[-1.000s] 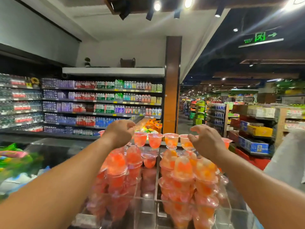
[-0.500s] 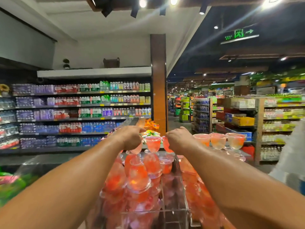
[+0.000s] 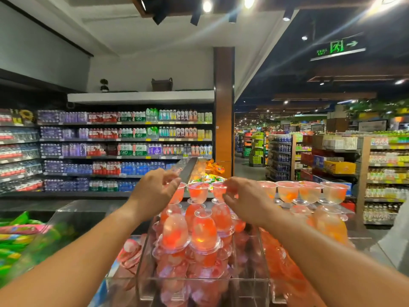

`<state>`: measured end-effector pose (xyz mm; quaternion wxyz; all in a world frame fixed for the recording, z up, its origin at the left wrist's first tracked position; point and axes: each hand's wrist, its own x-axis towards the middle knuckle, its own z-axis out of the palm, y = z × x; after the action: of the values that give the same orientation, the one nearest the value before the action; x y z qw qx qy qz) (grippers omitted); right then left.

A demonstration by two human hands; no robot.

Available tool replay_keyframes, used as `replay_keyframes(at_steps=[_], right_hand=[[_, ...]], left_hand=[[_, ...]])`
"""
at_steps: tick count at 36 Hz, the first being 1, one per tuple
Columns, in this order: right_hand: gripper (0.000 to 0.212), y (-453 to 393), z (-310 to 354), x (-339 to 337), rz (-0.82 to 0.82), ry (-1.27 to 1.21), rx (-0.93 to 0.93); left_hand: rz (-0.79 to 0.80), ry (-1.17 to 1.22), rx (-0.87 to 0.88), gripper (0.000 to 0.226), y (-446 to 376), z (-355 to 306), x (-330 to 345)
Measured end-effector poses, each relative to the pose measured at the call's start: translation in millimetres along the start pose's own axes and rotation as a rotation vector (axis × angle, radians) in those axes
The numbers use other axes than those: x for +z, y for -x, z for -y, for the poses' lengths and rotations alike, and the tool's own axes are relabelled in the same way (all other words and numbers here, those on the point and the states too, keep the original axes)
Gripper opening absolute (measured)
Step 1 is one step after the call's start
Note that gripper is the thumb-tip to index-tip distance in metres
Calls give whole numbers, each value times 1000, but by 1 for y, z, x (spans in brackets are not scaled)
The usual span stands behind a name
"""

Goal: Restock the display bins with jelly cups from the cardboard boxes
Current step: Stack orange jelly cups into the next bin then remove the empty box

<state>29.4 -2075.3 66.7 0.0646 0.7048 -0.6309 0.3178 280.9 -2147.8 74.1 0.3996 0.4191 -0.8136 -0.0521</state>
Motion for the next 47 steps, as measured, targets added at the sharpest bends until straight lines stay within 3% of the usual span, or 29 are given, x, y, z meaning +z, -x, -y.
replay_keyframes(at_steps=[4,8,11,14,25,30,47], right_hand=[[69,38,25,25,119,-244,140],[72,61,38,53,53,-272,196],[91,76,41,74,-15,-287,208],[104,82,43,86,-47,-292,255],[82,91,54,85,-71,-261,323],[86,89,58,86,-69,-205,344],[96,89,59,91,-81,-214,361]], left_hand=[[12,85,-23,47,43,20,1],[8,102,-143,59,76,32,13],[76,107,-194,63,93,39,25],[127,120,-185,46,104,32,31],[120,280,-164,50,107,31,40],[105,352,-200,58,107,30,48],[98,389,-139,54,109,41,51]])
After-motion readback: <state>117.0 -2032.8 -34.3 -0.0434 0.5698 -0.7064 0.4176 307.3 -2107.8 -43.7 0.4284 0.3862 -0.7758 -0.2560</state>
